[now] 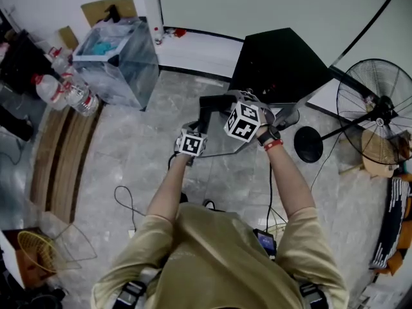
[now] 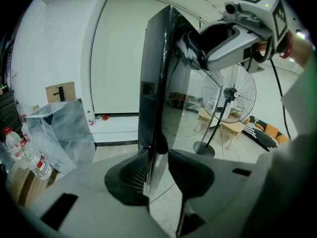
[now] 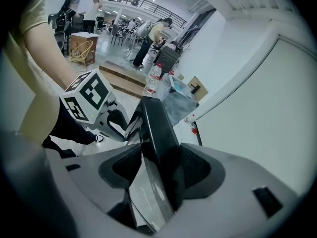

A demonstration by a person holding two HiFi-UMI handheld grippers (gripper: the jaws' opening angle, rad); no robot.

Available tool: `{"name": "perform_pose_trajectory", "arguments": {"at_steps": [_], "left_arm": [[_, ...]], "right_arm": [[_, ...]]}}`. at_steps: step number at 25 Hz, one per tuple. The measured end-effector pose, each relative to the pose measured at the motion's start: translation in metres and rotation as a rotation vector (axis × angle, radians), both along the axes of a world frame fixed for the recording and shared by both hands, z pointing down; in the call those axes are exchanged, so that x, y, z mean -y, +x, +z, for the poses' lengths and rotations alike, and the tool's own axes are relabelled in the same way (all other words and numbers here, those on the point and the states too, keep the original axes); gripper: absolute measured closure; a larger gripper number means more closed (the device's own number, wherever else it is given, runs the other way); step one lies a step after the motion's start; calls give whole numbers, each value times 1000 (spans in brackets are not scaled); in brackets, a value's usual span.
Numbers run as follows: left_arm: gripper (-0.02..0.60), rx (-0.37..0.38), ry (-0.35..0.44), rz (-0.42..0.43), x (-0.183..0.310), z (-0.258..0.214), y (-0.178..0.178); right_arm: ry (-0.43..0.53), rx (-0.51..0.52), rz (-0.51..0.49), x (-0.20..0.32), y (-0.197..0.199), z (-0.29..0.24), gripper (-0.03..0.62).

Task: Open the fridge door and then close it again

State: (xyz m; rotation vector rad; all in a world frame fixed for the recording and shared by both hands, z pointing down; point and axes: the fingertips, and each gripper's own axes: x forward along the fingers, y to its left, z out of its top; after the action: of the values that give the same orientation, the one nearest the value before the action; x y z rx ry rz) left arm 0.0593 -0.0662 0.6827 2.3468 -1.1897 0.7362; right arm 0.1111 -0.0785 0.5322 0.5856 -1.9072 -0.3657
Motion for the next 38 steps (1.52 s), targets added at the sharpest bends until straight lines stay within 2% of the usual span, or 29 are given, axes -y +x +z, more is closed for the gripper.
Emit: {"name": "perform_pose_trajectory", "arguments": {"at_steps": [4,20,29,38], "left_arm": [[451,-13,-5,-3,-14,1,3],[460,37,29,-68,-53,7,3],[466,15,34,-75,-78,2,14],[474,31,13,-65,-97,13,17]], "right_arm": [[8,-9,-15,-11,-1,2,345],[42,-32,-75,-45,2,5,330],[54,-61,-108,-64,7,5,327],[84,-89,-115,-78,9,9,318]]}}
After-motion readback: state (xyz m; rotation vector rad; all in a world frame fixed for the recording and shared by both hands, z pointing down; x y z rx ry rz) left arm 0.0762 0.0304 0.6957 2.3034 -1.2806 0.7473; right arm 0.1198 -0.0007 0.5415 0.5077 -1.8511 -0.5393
